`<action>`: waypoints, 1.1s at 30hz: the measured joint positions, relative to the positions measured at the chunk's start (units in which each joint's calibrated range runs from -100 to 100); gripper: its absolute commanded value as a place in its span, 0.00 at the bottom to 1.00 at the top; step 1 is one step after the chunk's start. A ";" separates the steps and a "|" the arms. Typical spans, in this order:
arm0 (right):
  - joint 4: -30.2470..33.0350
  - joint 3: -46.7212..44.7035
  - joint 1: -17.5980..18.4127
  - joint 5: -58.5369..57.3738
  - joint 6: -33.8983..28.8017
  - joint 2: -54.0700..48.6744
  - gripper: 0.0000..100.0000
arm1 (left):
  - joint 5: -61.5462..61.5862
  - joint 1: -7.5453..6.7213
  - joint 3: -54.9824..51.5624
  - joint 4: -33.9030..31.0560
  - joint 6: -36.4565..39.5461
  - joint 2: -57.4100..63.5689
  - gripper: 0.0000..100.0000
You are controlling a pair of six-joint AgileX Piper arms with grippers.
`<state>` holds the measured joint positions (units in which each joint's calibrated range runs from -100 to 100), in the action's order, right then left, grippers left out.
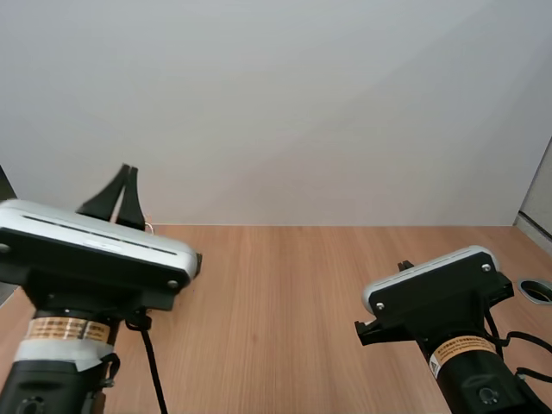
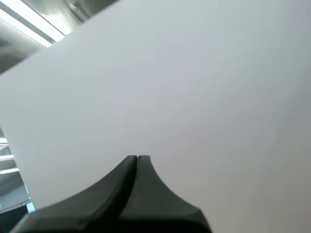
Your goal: Open the pot, put the car inside, and close it
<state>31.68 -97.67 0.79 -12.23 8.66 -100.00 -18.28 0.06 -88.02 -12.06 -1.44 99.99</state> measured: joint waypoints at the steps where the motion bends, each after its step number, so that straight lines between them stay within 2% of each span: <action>1: 1.80 1.62 0.00 0.57 -0.82 0.00 0.00 | 1.04 0.00 1.64 0.00 0.72 0.01 0.00; 5: 6.79 10.00 0.00 3.94 -3.93 2.32 0.00 | 9.53 0.00 9.65 -2.49 5.41 -4.11 0.00; 9: 6.71 17.53 0.00 0.16 -4.06 9.25 0.00 | 20.07 0.00 18.03 -8.96 11.63 -11.83 0.00; 14: -0.62 28.04 0.00 -13.24 -4.06 19.20 0.00 | 33.22 0.00 27.72 -16.78 18.77 -20.97 0.00; 18: -7.37 36.04 0.00 -23.72 -4.06 26.75 0.00 | 43.68 0.00 36.13 -18.98 23.08 -28.92 0.00; 23: -11.25 45.70 0.00 -36.23 -4.06 35.88 0.00 | 56.10 0.00 45.81 -16.69 22.00 -38.07 0.00; 28: -7.44 55.80 0.00 -49.36 -4.06 45.43 0.00 | 69.75 0.00 55.92 -18.49 15.75 -48.00 0.00; 30: -4.11 60.00 0.00 -54.88 -4.06 49.41 0.00 | 74.54 0.00 59.26 -19.03 14.22 -51.60 0.08; 31: -3.06 61.67 0.00 -57.02 -4.06 51.00 0.00 | 77.36 0.00 60.31 -19.69 13.77 -53.57 0.17; 33: -0.83 65.90 0.00 -62.51 -4.06 54.94 0.00 | 82.28 0.00 61.07 -21.65 13.66 -57.19 0.42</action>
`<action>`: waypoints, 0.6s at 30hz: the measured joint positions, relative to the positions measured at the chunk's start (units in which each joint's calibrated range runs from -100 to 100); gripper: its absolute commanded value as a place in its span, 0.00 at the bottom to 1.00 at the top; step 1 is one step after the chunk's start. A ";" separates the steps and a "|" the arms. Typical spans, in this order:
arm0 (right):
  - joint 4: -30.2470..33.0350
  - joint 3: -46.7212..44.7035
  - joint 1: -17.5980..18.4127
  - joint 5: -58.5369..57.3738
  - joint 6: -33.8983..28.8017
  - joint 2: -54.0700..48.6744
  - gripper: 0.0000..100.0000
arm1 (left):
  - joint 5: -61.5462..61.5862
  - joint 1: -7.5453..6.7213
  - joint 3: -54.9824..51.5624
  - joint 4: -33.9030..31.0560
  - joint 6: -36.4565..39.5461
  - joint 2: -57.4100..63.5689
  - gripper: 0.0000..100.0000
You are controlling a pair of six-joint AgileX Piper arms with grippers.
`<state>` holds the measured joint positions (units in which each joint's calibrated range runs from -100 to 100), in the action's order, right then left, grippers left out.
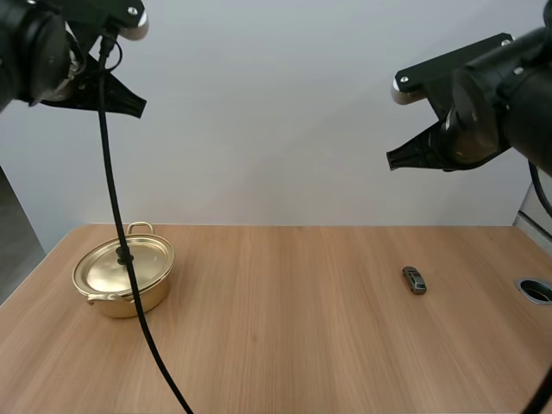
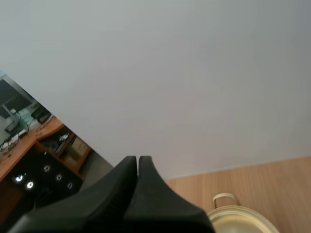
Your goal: Open the pot, put the car inside, and close it
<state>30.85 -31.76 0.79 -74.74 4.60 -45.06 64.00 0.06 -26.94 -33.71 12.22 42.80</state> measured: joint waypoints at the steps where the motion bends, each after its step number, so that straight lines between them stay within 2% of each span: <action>1: 0.73 2.03 0.00 -2.34 0.00 2.00 0.04 | 2.85 0.00 0.09 -1.51 0.47 -2.03 0.62; 2: 1.08 3.71 0.00 -4.02 0.00 3.99 0.14 | 5.73 0.00 0.09 -3.03 0.82 -4.06 0.85; 3: 1.08 4.96 0.00 -5.37 0.00 5.95 0.25 | 8.32 0.00 0.09 -4.57 2.00 -6.07 1.00; 5: 0.96 6.14 0.00 -6.22 0.00 9.48 0.52 | 13.27 0.00 0.09 -6.66 3.98 -9.59 1.00; 7: 0.66 6.25 0.00 -6.05 0.00 12.23 0.89 | 18.56 0.00 0.09 -7.72 4.86 -12.91 1.00; 8: 0.15 6.25 0.00 -5.40 0.00 13.15 1.00 | 20.41 0.00 0.09 -7.72 4.89 -13.82 1.00; 12: -2.22 6.25 0.00 -3.62 1.46 14.01 1.00 | 24.18 0.00 0.09 -6.93 3.40 -14.76 1.00; 18: -1.49 6.25 0.00 0.32 2.95 13.90 1.00 | 20.00 0.00 0.09 -6.93 3.32 -14.76 1.00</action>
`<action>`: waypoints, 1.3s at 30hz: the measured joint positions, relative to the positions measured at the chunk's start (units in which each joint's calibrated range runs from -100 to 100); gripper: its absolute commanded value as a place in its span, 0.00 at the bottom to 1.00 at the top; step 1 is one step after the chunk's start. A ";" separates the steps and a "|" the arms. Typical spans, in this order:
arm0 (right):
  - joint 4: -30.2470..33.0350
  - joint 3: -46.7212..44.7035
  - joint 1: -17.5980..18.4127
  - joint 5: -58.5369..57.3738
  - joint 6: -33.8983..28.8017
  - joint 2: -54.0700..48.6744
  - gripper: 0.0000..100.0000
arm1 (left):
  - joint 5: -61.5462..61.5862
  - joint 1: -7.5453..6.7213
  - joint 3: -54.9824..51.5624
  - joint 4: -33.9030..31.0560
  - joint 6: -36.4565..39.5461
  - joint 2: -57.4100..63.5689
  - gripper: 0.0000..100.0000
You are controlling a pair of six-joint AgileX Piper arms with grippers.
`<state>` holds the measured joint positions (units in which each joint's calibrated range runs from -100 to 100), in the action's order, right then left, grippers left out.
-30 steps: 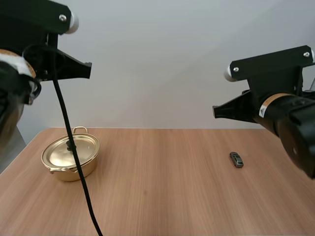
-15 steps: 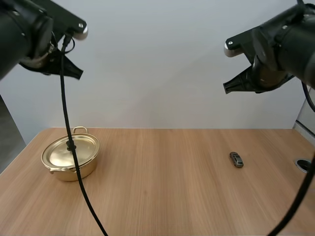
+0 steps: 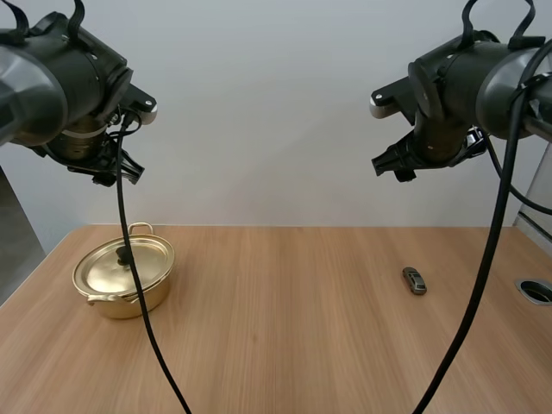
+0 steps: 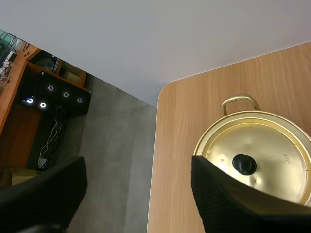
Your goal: Open the pot, put the car inside, and close it
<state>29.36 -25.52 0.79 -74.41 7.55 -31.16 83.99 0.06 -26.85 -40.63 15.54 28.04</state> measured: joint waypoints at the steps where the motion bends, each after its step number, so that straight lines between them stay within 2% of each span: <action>1: 0.00 0.00 0.00 1.66 0.00 0.00 1.00 | 0.00 0.00 0.00 0.00 -0.41 0.00 1.00; 6: 0.00 0.00 0.00 7.00 -0.11 0.00 1.00 | 0.54 0.00 0.00 0.93 -2.89 0.00 1.00; 14: -2.78 0.00 0.00 0.58 -0.11 0.00 1.00 | 1.63 0.00 -1.01 12.03 -0.61 0.00 1.00; 19: -6.63 0.00 0.00 -2.94 -0.11 0.00 1.00 | -6.41 0.00 -5.19 13.94 5.73 0.00 1.00; 25: -6.99 0.00 0.00 -10.82 2.72 0.00 1.00 | -12.28 0.00 -10.15 12.73 12.64 -0.37 1.00; 33: -7.13 0.00 0.00 -20.75 6.30 0.00 1.00 | -17.12 2.66 -15.91 12.89 12.79 -4.65 1.00; 39: -7.13 0.00 0.00 -22.13 6.30 0.00 1.00 | -25.40 5.27 -18.43 12.77 11.91 -9.25 1.00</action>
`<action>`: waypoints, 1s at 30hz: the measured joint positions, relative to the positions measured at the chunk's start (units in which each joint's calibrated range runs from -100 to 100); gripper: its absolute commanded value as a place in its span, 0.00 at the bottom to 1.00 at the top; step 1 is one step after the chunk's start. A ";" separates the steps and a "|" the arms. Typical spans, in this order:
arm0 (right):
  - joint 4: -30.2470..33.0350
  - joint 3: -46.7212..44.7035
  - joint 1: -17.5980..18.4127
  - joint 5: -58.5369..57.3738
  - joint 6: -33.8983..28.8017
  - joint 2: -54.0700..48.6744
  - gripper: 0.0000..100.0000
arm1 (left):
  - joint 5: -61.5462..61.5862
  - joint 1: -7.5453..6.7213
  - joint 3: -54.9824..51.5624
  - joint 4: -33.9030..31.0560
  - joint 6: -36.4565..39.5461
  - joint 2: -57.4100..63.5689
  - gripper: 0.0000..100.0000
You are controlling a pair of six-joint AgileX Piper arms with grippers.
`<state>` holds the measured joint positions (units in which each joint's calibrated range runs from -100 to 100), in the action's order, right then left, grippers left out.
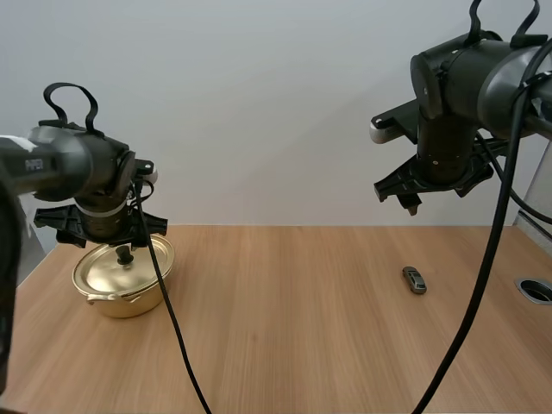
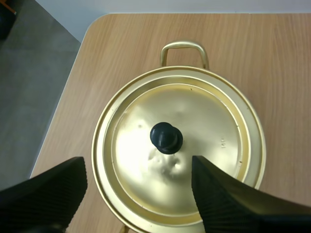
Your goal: Open the pot, put the car inside, and close it
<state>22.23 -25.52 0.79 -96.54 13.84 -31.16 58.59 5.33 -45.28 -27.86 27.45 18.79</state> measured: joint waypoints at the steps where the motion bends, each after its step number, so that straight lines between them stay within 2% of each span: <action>1: 0.00 0.00 0.00 0.00 0.00 0.00 1.00 | -0.82 0.07 0.00 0.12 -0.62 -0.82 1.00; 20: -0.11 0.00 0.00 -1.04 0.00 -0.08 1.00 | -14.46 0.07 0.54 0.17 -2.51 -12.14 1.00; 30: -0.11 0.00 0.00 -1.43 0.00 -0.08 1.00 | -15.33 0.07 0.54 0.17 -2.51 -13.02 1.00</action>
<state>22.11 -25.52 0.79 -97.97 13.84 -31.25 43.26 5.40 -44.74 -27.69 24.94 5.77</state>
